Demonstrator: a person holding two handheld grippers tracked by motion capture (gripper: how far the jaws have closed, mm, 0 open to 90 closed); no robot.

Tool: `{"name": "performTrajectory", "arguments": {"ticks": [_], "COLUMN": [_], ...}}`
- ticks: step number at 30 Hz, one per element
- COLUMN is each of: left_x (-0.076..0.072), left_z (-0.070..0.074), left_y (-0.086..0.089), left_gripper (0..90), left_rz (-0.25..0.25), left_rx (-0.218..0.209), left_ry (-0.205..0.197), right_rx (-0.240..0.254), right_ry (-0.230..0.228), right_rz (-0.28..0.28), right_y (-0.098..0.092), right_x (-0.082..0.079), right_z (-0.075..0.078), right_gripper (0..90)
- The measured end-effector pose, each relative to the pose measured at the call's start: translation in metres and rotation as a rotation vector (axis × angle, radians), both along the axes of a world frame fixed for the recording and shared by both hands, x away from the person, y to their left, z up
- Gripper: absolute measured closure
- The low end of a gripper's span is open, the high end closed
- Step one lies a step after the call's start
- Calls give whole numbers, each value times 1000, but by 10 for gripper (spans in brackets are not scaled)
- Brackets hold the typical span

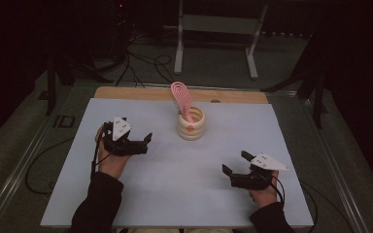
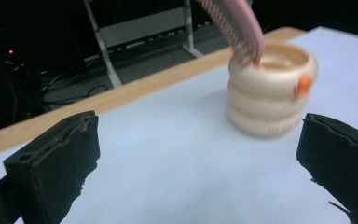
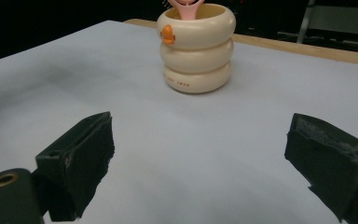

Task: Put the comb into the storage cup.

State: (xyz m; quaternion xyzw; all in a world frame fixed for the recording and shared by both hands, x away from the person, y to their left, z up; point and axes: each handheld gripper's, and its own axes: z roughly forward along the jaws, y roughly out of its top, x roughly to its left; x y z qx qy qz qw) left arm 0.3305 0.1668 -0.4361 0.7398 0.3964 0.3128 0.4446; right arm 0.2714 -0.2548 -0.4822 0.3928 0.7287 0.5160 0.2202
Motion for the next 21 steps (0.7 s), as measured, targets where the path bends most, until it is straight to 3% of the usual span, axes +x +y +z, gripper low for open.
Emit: {"name": "performTrajectory", "arguments": {"ticks": [1,7,9,10,15,17,21], "left_x": [-18,-47,-47,-64,-76,-87,-92], "left_z": [-12,-32,-32,-42,-46,-49,-54], "left_y": [20,50,50,66,78,88,91], "left_gripper": [3,2,2,2,2,2,2], "left_rz": [-1,5,5,3,13,35,47], "left_rx": [-12,-23,-23,-45,-52,-81,-80], "left_ry": [11,18,18,9,6,-6,0], "right_rx": [0,-5,-14,-36,-52,-49,-63], "right_ry": [0,-6,-9,-19,-29,-30,-44], "right_rz": [0,-12,-15,-18,-19,-19,-23], "right_y": [0,-2,-2,0,0,0,-3], "right_x": [0,0,-1,-2,-6,-7,-10], "right_z": [0,2,2,2,1,1,3], "right_gripper": [80,80,80,80,80,80,80]}}
